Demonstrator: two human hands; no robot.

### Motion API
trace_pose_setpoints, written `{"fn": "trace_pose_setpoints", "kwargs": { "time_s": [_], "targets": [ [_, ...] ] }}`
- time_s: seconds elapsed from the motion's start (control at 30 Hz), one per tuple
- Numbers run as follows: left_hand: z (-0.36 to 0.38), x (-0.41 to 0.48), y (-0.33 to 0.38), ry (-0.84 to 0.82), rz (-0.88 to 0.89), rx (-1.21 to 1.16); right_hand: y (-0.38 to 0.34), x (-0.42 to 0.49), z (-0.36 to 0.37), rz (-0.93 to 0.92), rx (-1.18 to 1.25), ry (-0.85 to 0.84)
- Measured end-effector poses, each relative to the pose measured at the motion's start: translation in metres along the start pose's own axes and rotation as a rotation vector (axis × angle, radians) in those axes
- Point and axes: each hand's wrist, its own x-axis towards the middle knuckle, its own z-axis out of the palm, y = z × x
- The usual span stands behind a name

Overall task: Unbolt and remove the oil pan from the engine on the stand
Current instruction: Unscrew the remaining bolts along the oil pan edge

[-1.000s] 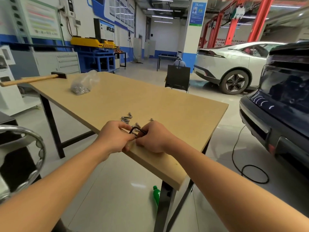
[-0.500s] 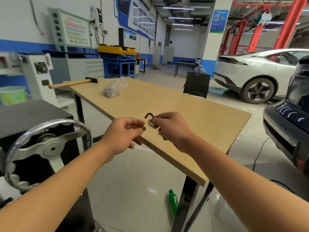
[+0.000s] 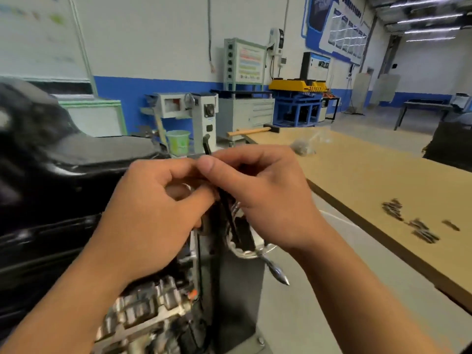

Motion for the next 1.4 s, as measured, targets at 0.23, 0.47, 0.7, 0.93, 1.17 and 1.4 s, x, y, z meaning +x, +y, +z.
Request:
{"fn": "trace_pose_setpoints", "kwargs": {
  "time_s": [0.23,0.47,0.7,0.93,1.17,1.4],
  "targets": [
    [-0.075,-0.02,-0.032,0.299,-0.031,0.174,0.027,0.03,0.059,-0.163,-0.075,0.008],
    [-0.087,-0.015,-0.054,0.241,-0.078,0.287,0.031,0.045,0.056,-0.307,-0.222,0.031],
    [-0.091,-0.007,-0.056,0.153,-0.094,0.248,0.035,0.05,0.047,-0.333,-0.214,0.061],
    [-0.098,-0.008,-0.053,0.096,-0.098,0.15,0.032,0.046,0.084,-0.316,-0.139,-0.072],
    [-0.101,-0.02,-0.056,0.025,-0.116,0.203,0.033,0.047,0.094,-0.291,-0.138,-0.079],
    [-0.096,-0.023,-0.059,0.047,-0.059,0.295,0.032,0.047,0.097,-0.338,-0.19,-0.048]
  ]
}}
